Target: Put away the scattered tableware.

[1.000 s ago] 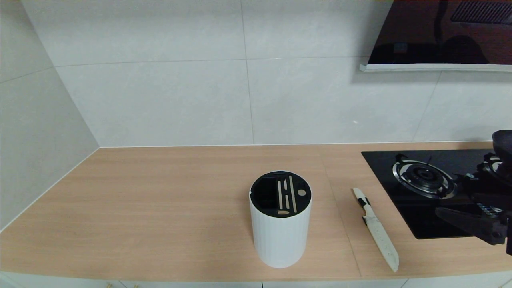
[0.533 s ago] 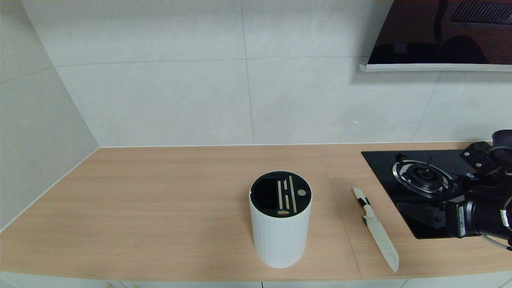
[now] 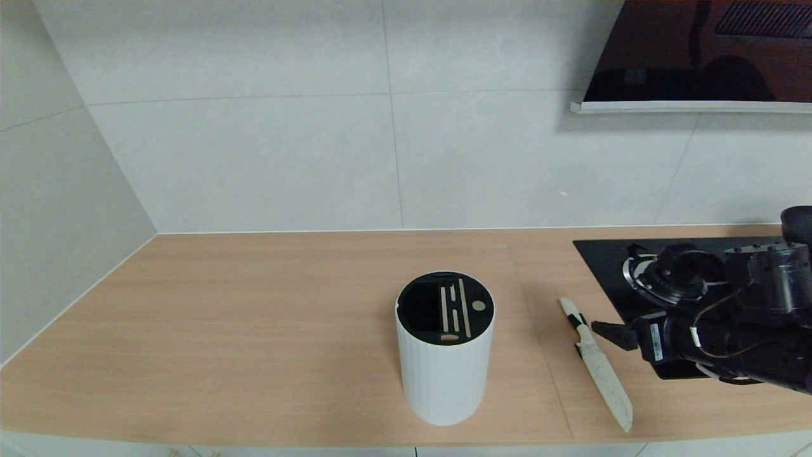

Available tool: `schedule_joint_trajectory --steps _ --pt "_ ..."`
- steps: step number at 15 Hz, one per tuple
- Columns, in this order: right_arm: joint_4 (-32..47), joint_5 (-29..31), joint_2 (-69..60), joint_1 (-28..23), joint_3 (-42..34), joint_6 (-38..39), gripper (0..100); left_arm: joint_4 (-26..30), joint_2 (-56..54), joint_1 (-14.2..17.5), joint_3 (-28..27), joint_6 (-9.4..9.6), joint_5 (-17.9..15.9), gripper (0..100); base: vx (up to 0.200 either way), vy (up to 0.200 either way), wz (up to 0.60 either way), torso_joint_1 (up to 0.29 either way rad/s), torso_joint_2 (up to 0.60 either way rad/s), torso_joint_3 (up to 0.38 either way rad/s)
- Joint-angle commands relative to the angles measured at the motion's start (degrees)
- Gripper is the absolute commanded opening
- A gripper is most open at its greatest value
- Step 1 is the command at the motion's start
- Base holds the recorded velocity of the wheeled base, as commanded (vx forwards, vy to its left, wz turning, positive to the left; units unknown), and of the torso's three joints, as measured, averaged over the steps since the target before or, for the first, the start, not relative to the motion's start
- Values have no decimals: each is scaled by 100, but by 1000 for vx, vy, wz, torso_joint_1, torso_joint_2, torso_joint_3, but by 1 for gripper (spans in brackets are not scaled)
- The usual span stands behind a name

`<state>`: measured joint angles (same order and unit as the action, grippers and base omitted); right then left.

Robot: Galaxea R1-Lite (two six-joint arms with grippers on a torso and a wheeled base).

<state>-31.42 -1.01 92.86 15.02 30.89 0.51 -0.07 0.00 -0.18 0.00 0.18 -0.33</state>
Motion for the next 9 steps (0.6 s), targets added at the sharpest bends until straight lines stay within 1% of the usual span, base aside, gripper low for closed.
schedule_joint_trajectory --steps 1,3,4,6,9 --pt "-409 75 743 19 -145 45 100 -1 9 1 0 -1 -2 100 0 0 0 0 0 0" --pt "-805 233 1156 19 -171 81 100 -1 0 1 0 -1 -2 100 0 0 0 0 0 0" --pt "-1262 426 1490 19 -197 169 100 -1 9 1 0 -1 -2 100 0 0 0 0 0 0" --pt "-1939 664 1964 19 -233 318 100 -1 9 1 0 -1 -2 100 0 0 0 0 0 0" --pt "-2343 796 2404 19 -241 327 100 -1 9 1 0 -1 -2 100 0 0 0 0 0 0"
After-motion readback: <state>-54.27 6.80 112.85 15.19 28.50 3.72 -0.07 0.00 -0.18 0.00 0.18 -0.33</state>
